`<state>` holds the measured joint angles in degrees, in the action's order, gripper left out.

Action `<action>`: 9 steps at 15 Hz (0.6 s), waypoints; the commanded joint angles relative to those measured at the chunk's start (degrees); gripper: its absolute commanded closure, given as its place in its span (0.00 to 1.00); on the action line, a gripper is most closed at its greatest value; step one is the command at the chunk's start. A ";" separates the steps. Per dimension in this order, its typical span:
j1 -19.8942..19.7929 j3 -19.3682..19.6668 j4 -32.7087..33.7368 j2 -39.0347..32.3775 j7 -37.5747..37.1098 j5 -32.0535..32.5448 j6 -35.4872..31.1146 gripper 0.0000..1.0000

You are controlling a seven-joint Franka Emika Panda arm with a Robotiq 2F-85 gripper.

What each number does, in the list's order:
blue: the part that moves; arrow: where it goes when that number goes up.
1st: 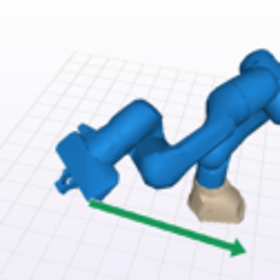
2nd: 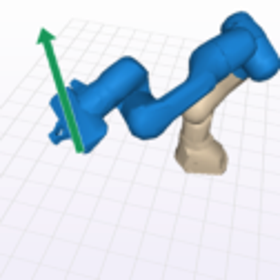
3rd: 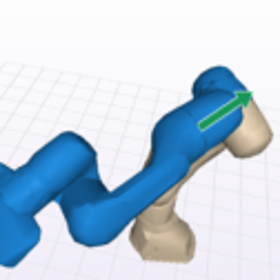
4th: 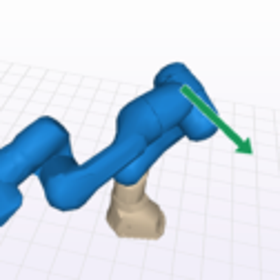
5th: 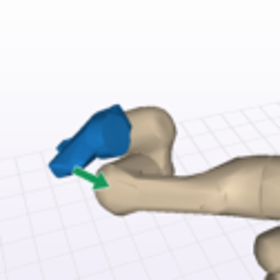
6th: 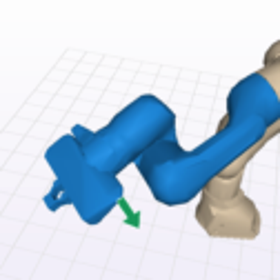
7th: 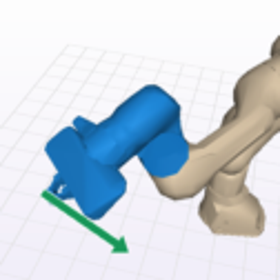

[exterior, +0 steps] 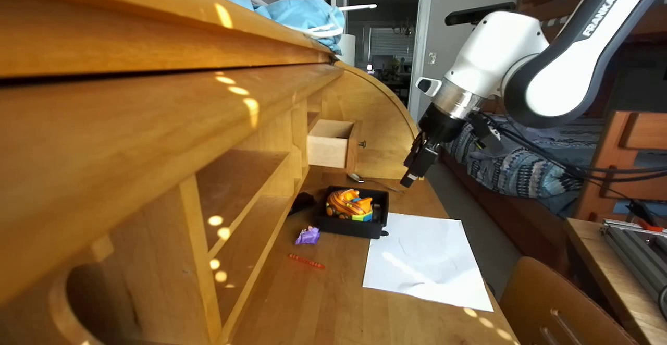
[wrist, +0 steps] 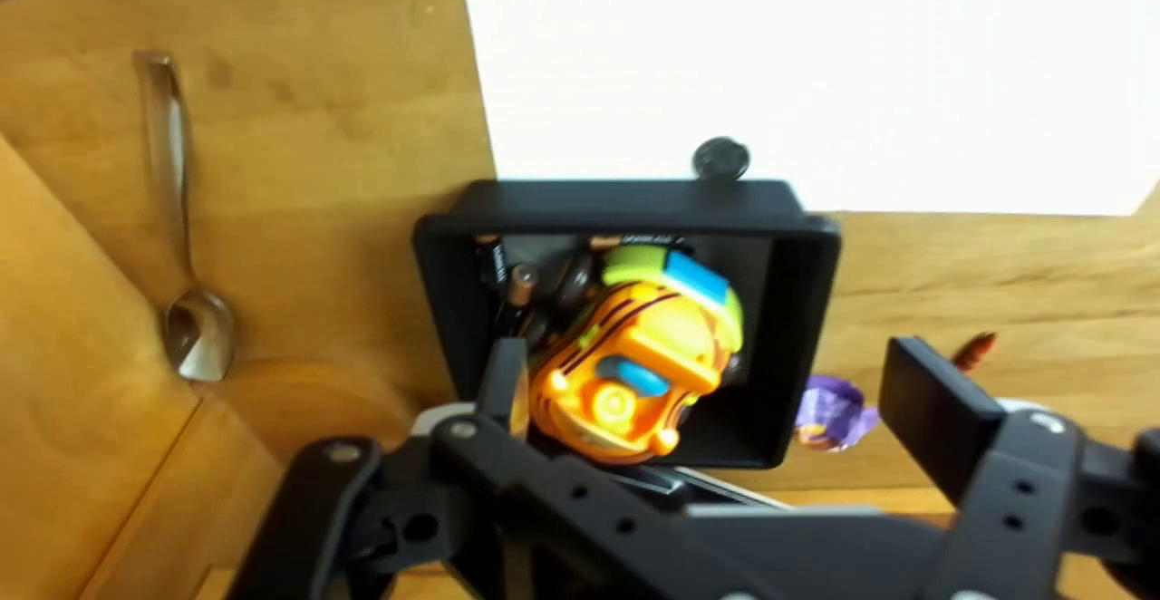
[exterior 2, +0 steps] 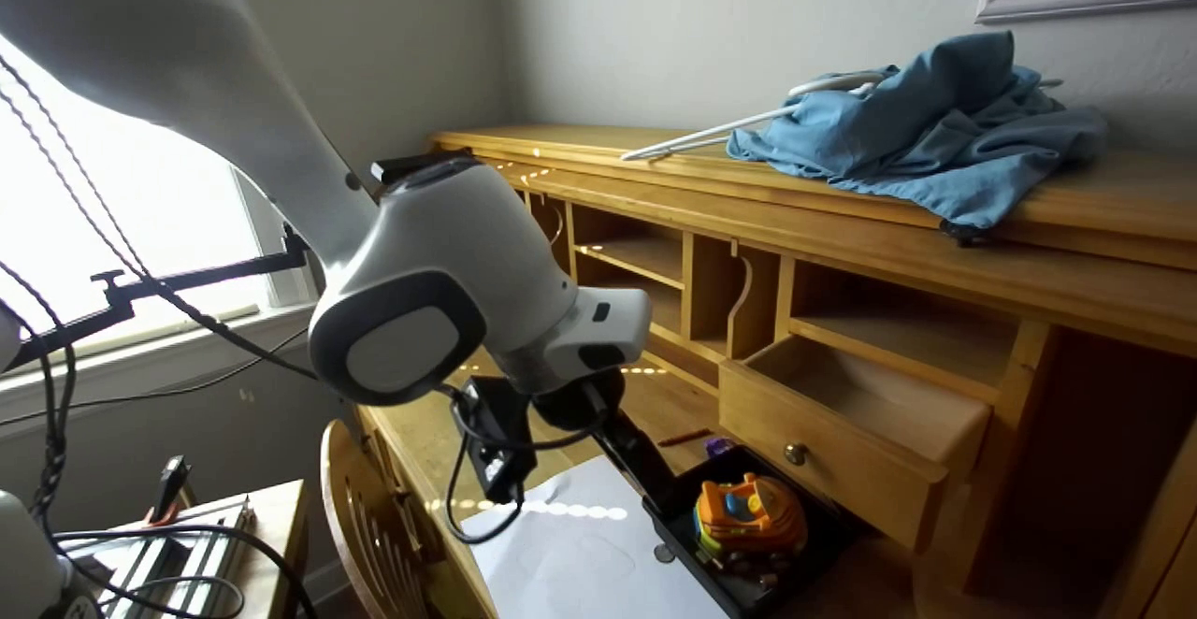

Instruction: Open the top right drawer

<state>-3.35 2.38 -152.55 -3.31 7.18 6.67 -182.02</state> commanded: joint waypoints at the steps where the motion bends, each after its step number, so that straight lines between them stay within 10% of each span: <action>1: 0.99 -2.73 -3.19 11.30 -1.83 -5.43 15.88 0.00; 9: 1.93 -1.89 -0.62 22.14 -14.05 -9.16 37.63 0.00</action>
<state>-2.70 0.00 -153.41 15.26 -6.37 1.39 -150.73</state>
